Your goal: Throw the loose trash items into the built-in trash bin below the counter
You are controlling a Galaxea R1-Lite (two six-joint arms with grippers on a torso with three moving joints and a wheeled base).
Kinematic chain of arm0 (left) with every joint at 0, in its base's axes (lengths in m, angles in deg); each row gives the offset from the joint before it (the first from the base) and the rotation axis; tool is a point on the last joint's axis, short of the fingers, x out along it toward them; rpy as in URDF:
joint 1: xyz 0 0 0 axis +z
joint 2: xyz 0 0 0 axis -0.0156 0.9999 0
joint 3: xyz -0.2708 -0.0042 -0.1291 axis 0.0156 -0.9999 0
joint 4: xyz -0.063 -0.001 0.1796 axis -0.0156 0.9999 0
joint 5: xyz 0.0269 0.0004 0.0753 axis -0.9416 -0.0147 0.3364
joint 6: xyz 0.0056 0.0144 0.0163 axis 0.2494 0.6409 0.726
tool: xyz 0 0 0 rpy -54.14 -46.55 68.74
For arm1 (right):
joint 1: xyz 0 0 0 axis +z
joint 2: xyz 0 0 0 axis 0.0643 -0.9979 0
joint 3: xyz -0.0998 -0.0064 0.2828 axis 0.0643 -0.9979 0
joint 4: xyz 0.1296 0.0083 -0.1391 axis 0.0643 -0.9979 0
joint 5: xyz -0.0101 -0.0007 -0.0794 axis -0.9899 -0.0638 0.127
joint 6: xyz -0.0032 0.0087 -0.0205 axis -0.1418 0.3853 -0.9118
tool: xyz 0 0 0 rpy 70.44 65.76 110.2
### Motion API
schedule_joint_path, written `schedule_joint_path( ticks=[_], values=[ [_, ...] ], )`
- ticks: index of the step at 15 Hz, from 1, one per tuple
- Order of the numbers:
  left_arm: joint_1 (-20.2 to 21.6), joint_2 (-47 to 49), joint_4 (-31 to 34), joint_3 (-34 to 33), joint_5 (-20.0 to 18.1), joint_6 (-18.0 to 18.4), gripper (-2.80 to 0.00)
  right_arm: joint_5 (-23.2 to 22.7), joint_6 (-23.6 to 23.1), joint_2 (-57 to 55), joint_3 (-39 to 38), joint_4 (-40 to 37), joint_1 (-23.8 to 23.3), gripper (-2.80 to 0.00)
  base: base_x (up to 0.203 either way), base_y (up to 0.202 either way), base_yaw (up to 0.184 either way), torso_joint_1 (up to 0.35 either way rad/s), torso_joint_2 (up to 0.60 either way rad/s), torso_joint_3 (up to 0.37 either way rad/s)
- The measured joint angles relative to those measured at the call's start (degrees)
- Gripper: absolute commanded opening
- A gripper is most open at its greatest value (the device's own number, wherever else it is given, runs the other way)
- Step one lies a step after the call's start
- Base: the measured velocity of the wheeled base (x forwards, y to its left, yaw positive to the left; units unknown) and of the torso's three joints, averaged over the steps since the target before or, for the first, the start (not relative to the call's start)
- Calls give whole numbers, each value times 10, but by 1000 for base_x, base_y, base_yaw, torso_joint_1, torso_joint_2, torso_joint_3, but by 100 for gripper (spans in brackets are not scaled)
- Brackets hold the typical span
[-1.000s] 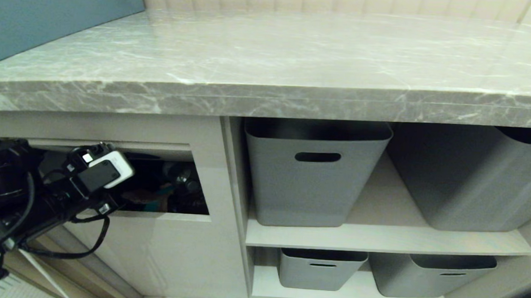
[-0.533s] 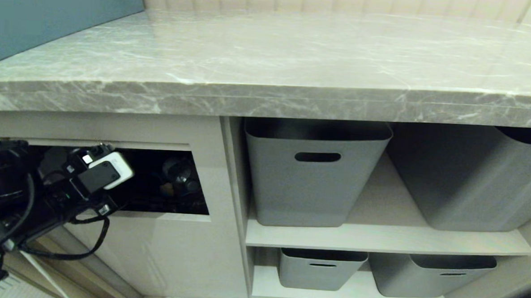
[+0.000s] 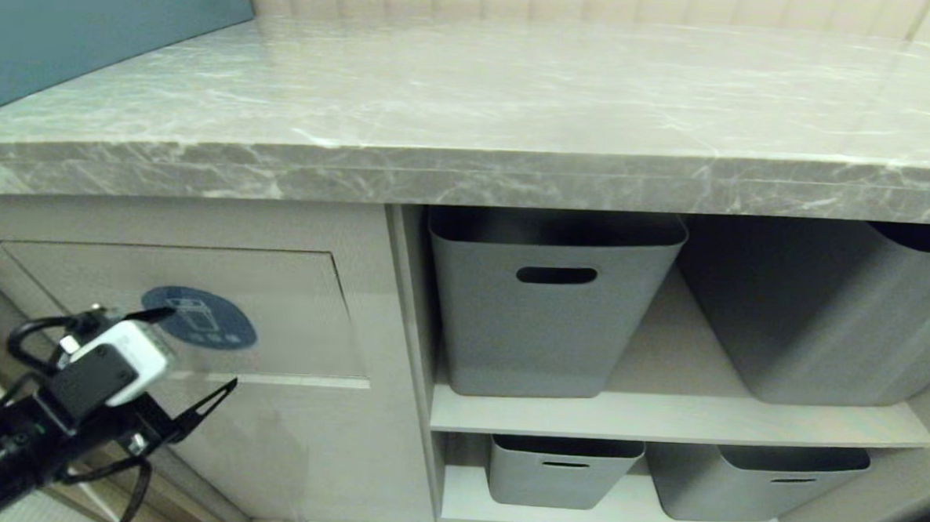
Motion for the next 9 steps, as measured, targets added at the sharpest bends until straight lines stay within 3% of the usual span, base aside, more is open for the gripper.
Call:
schedule_joint_path(
  ticks=[3,5,7,9],
  values=[
    [-19,-83,2,-42,3,-85,-280,0,0,0,0,0,0,-280,0,0,0,0,0,0],
    [-22,-137,4,-63,25,-122,-280,0,0,0,0,0,0,-280,0,0,0,0,0,0],
    [-22,-188,19,-79,100,-190,-280,0,0,0,0,0,0,-280,0,0,0,0,0,0],
    [-22,-227,72,-99,211,-301,-280,0,0,0,0,0,0,-280,0,0,0,0,0,0]
  ],
)
